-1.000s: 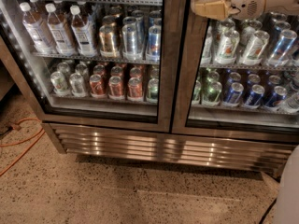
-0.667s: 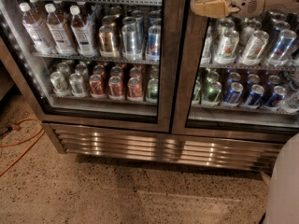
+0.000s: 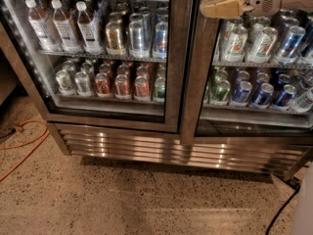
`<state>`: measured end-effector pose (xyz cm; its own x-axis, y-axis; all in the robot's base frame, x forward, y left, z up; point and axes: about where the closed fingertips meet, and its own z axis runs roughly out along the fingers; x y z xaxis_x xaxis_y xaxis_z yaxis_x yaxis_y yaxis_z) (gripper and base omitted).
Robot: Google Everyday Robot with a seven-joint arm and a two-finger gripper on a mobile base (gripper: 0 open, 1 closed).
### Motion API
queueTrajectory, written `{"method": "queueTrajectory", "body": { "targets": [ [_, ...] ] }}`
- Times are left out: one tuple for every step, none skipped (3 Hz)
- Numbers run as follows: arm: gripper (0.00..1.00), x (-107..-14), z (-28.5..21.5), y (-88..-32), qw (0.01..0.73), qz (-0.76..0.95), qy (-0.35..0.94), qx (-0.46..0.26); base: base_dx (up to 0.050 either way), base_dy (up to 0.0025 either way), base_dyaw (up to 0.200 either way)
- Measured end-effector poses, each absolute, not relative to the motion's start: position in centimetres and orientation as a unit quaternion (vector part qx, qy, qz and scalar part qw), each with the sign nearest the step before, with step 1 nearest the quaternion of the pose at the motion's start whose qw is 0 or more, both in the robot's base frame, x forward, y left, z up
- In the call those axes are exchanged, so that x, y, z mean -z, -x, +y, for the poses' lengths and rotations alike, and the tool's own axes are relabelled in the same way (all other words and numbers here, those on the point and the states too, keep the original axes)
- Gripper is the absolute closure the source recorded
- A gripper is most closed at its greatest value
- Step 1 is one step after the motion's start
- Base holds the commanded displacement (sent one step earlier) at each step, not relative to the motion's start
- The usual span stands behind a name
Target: Open right fridge door
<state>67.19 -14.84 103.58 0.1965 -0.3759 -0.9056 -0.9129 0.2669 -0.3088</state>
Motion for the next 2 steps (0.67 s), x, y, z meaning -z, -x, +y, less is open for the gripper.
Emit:
{"method": "queueTrajectory", "body": {
  "targets": [
    [1.00,-103.57,-14.83,-67.19,0.541,0.583,0.552,-0.248,-0.043,0.00225,-0.102],
    [1.00,-103.58,-14.84,-67.19,0.541,0.583,0.552,-0.248,0.000,0.00000,0.000]
  ]
}}
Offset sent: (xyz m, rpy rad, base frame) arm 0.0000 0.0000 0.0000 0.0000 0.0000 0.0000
